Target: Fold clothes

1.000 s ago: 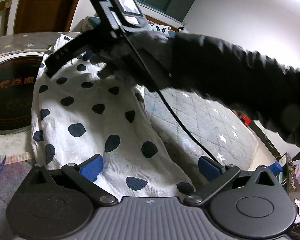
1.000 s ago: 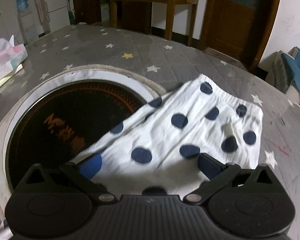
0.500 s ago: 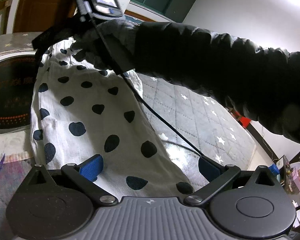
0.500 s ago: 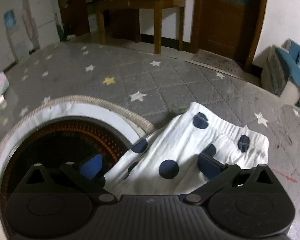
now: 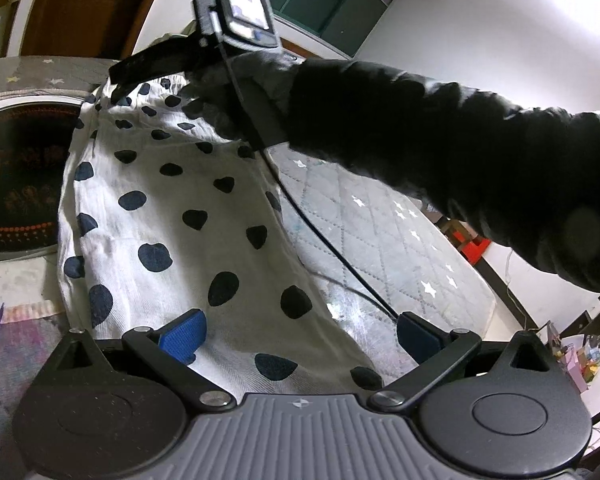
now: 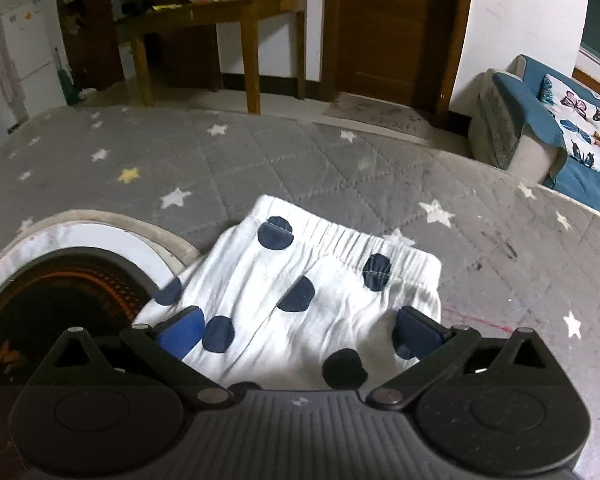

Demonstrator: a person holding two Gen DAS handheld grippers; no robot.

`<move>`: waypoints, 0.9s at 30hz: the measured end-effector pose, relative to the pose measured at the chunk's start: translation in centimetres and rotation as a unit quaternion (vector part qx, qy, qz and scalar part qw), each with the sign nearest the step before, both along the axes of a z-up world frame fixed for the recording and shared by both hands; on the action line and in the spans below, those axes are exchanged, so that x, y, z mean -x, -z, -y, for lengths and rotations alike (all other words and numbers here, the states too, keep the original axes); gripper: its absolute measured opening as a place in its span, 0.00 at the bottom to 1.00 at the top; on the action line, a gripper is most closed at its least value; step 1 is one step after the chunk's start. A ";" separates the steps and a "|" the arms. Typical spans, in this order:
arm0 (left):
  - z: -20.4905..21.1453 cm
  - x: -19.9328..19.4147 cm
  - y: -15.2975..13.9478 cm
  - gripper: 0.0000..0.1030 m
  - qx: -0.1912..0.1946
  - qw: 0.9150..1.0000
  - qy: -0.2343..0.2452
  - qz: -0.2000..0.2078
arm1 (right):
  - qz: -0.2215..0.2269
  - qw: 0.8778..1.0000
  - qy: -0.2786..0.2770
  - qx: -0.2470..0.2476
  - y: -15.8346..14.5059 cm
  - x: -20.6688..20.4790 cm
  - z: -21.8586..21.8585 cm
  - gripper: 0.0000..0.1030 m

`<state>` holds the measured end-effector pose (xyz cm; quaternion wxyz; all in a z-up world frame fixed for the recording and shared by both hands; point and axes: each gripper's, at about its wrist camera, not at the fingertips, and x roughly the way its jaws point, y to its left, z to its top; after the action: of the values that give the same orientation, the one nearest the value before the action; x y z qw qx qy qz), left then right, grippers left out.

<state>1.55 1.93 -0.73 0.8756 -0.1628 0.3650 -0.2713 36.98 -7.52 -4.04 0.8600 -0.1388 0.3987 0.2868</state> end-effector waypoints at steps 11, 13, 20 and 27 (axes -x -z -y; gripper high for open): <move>-0.5 -0.1 0.1 1.00 0.015 1.000 0.009 0.000 | 0.007 1.000 -0.001 -0.003 0.1 -1.3 -2.3 1.00; -0.5 -0.1 0.2 1.00 0.016 1.000 0.009 0.000 | 0.011 1.000 -0.001 0.000 -0.2 -1.0 -2.0 1.00; -0.7 0.0 0.0 1.00 0.012 1.000 0.008 0.000 | 0.020 1.000 -0.015 0.016 -1.5 1.8 0.2 1.00; -0.3 0.2 -0.1 1.00 -0.002 1.000 0.002 0.003 | -0.026 0.998 -0.029 -0.048 -2.0 5.8 4.3 1.00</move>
<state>1.34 2.21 -0.59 0.8763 -0.1598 0.3634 -0.2731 31.13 -11.87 -2.04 0.8460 -0.1016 0.4028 0.3341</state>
